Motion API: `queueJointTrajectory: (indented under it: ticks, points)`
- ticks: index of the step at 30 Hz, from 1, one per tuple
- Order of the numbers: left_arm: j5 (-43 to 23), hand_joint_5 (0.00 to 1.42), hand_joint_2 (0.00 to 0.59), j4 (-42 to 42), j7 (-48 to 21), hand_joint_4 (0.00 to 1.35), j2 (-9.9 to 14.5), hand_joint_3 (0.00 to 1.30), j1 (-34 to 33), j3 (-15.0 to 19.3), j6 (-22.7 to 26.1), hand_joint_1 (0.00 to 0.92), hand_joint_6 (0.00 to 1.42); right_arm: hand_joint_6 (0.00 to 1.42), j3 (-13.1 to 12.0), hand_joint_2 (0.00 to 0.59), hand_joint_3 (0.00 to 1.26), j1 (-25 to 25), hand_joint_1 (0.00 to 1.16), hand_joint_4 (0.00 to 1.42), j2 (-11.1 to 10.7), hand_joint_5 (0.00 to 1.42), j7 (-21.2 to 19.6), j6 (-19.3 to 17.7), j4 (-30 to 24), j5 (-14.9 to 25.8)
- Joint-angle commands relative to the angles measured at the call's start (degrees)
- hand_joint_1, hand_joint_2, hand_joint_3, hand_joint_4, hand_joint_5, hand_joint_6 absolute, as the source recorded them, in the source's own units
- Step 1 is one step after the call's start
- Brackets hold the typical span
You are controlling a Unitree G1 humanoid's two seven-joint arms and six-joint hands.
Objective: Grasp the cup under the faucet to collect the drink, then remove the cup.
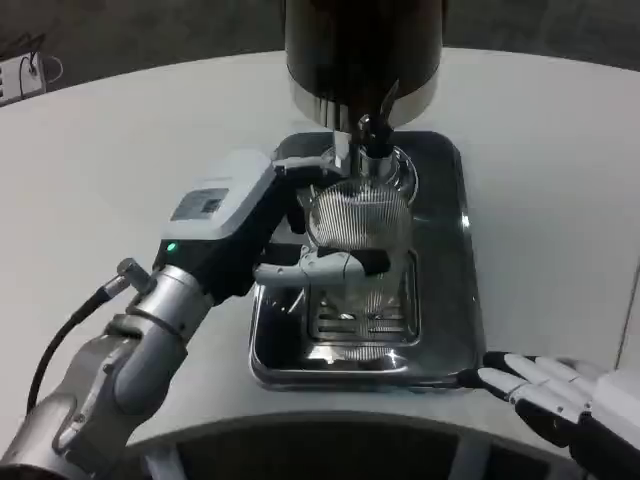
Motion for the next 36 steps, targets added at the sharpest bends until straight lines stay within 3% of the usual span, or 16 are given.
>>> queueJointTrajectory:
  ticks: [1, 5, 11, 23, 27, 30, 36]
  points:
    - [-1.3, 0.63, 0.005, -1.2, -1.4, 0.31, 0.9, 0.4, -0.5, 0.5, 0.4, 0.107, 1.04, 0.0, 0.5, 0.517, 0.09, -0.1, 0.42, 0.0, -0.9, 0.01, -0.7, 0.9, -0.9, 0.7]
    - [-2.8, 0.58, 0.006, -2.0, -2.0, 0.26, 1.0, 0.33, 0.1, 1.0, 0.0, 0.087, 0.99, 0.0, 0.9, 0.517, 0.1, -0.4, 0.42, 0.0, -1.3, 0.01, -0.8, 1.6, -0.9, 0.6]
    - [-5.4, 0.57, 0.004, -5.1, -2.3, 0.26, 1.8, 0.32, 3.0, 3.2, -0.7, 0.074, 0.98, 0.0, 0.9, 0.517, 0.1, -0.3, 0.42, 0.0, -1.6, 0.01, -1.0, 2.1, -0.9, 0.8]
    - [-14.5, 0.56, 0.008, -15.4, -7.1, 0.29, 5.4, 0.34, 12.1, 10.9, -0.2, 0.06, 0.94, 0.0, 2.8, 0.517, 0.11, -0.5, 0.42, 0.0, -1.7, 0.01, -1.5, 3.4, -0.9, 0.1]
    - [-21.3, 0.37, 0.037, -22.5, -10.1, 0.27, 5.0, 0.33, 16.9, 15.0, 1.4, 0.033, 0.58, 0.0, 3.7, 0.517, 0.11, -0.9, 0.42, 0.0, -1.8, 0.02, -1.8, 3.6, -0.9, -0.3]
    - [-26.2, 0.23, 0.051, -28.7, -13.2, 0.12, 4.4, 0.2, 19.5, 16.6, 4.2, 0.017, 0.43, 0.0, 4.5, 0.517, 0.11, -1.3, 0.42, 0.0, -1.6, 0.02, -2.0, 3.4, -0.9, -1.2]
    - [-32.9, 0.12, 0.059, -40.0, -18.0, 0.0, 2.4, 0.08, 22.0, 16.6, 12.1, 0.0, 0.3, 0.0, 6.3, 0.517, 0.11, -1.8, 0.42, 0.0, -1.1, 0.02, -2.0, 3.6, -0.9, -3.2]
